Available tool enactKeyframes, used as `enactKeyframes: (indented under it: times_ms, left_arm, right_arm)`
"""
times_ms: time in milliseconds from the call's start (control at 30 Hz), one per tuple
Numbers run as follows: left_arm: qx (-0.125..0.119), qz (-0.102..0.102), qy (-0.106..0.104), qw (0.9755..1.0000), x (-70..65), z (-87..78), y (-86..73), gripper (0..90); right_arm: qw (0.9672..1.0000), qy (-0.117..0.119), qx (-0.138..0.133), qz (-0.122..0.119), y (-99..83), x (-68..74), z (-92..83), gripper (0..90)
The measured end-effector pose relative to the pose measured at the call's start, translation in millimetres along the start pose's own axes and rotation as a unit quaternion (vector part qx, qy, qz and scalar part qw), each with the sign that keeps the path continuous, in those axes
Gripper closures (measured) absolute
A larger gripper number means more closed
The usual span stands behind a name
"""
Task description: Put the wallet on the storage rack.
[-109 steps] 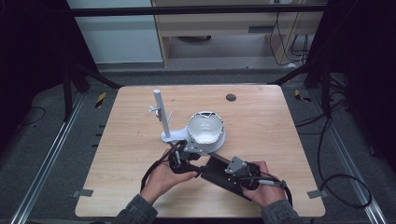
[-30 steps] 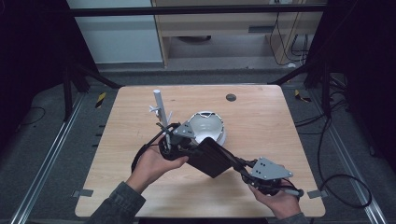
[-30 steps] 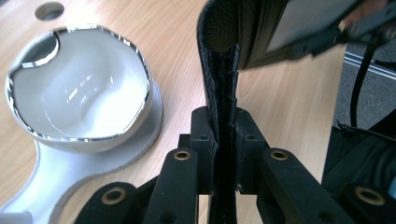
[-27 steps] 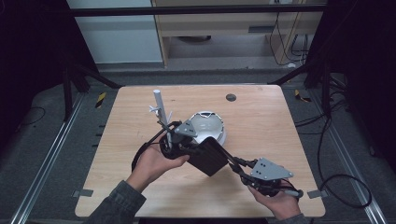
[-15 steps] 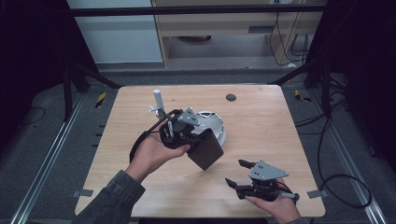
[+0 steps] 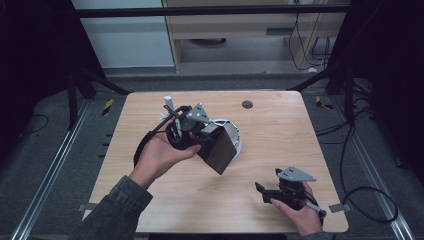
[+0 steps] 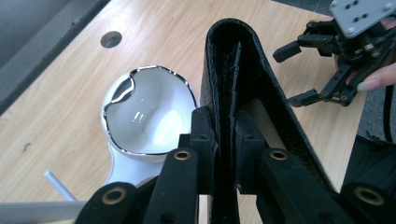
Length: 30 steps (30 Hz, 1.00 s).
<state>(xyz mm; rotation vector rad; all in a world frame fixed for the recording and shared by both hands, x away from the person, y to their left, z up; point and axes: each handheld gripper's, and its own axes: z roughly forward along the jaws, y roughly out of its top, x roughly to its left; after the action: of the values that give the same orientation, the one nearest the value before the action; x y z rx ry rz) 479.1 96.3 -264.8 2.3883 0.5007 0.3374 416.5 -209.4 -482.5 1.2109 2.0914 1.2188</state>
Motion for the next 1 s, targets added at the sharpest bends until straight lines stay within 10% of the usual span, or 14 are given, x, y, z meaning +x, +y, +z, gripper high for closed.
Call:
enactKeyframes:
  times_ms: [300,1000]
  left_arm:
    - [-0.005,-0.007,0.012,0.9999,7.9,-10.6,12.2,80.9]
    - [-0.019,-0.04,0.054,0.9976,34.7,-17.5,28.8,80.9]
  right_arm:
    - [0.9973,-0.027,0.039,0.056,-5.0,-15.0,9.0,6.5]
    - [0.9923,-0.07,0.068,0.075,-10.7,-31.6,14.5,6.5]
